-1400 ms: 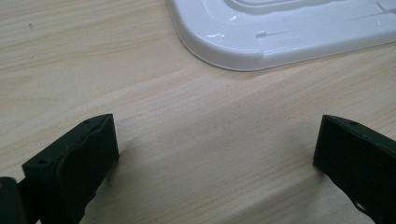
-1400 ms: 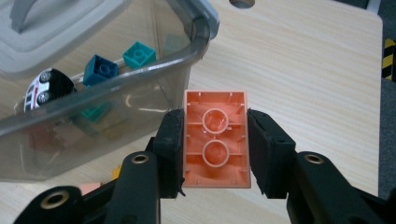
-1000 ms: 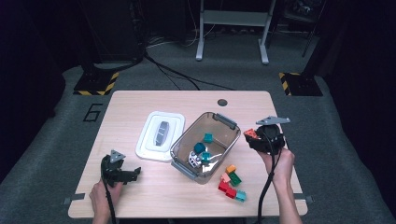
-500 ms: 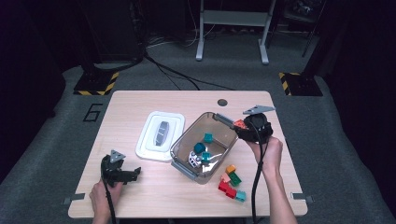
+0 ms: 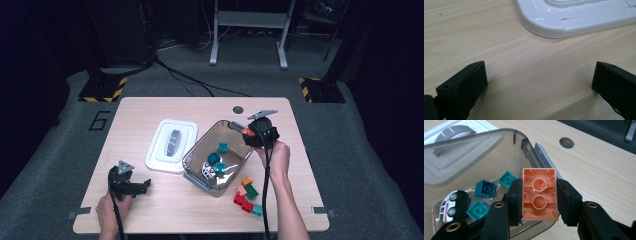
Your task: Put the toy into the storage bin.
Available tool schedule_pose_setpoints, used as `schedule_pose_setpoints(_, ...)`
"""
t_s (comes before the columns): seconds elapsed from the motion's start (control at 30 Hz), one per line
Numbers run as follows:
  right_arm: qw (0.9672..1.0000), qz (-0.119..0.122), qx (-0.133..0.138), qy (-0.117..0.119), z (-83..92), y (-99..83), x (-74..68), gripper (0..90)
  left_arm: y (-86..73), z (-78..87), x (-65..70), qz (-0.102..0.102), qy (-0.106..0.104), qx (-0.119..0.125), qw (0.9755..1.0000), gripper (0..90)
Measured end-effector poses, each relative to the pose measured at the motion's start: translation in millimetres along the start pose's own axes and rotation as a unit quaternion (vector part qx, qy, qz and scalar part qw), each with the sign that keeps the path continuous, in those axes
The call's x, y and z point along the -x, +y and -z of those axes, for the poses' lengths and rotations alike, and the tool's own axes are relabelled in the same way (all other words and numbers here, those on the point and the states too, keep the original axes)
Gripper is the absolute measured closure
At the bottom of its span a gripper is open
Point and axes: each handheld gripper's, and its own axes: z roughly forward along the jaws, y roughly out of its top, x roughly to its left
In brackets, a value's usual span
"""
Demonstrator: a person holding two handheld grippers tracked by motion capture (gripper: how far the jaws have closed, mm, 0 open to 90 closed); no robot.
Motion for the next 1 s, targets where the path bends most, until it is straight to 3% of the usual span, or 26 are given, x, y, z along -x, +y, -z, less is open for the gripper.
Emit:
schedule_pose_setpoints(0.13,0.9999,0.002,-0.011,-0.003,-6.4,-3.6,-0.5,58.5,0.0,0.0,0.0,0.000,0.000,0.000,1.0000,0.0)
schedule_pose_setpoints(0.6,0.9978,0.046,-0.028,-0.038,-16.1,-7.7,-12.7,56.0,0.0,0.0,0.0,0.000,0.000,0.000,1.0000,0.0)
schedule_pose_setpoints(0.9,0.9955,0.055,-0.041,-0.065,-18.1,-7.8,-16.7,45.5,0.0,-0.1,0.0,0.000,0.000,0.000,1.0000,0.0)
schedule_pose_setpoints(1.0,0.9963,0.043,-0.038,-0.064,-15.8,-8.7,-15.2,42.8,0.0,0.0,0.1,0.001,0.000,-0.001,1.0000,0.0)
